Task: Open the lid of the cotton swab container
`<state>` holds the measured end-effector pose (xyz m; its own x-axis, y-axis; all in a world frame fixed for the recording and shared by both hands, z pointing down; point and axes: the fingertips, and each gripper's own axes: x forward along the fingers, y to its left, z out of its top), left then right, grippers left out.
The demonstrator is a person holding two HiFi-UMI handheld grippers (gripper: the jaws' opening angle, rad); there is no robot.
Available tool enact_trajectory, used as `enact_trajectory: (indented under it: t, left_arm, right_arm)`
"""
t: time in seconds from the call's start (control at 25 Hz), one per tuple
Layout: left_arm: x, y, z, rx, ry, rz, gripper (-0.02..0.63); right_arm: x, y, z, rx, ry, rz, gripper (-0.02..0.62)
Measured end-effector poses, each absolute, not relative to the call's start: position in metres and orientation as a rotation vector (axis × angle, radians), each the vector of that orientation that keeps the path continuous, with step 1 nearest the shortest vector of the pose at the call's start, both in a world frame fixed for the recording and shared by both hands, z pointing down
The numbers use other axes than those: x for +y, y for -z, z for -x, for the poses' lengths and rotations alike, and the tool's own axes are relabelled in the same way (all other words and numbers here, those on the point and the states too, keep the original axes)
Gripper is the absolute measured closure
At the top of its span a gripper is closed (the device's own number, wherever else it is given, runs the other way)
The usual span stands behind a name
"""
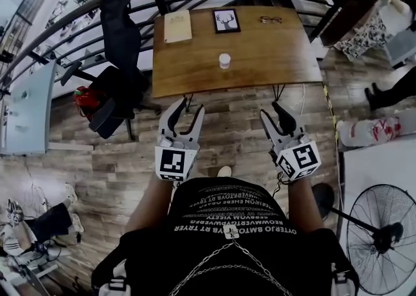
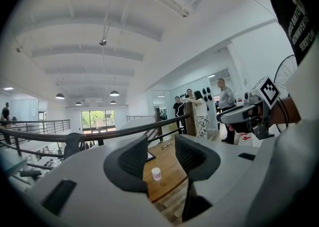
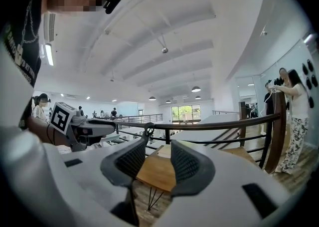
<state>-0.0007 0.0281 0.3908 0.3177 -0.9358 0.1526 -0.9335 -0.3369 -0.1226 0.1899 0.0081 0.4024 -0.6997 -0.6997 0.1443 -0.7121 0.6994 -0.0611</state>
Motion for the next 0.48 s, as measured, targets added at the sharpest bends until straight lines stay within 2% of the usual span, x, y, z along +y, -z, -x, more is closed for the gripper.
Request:
enact_trajectory:
  t: [0.48]
  left_arm:
    - [0.0333,-0.3854,-0.0033,1.796,0.342,2.436,0.416]
  right_arm:
    - [0.0052,-0.4094,-0.2003,-2.801,-0.182,-1.184,0.428]
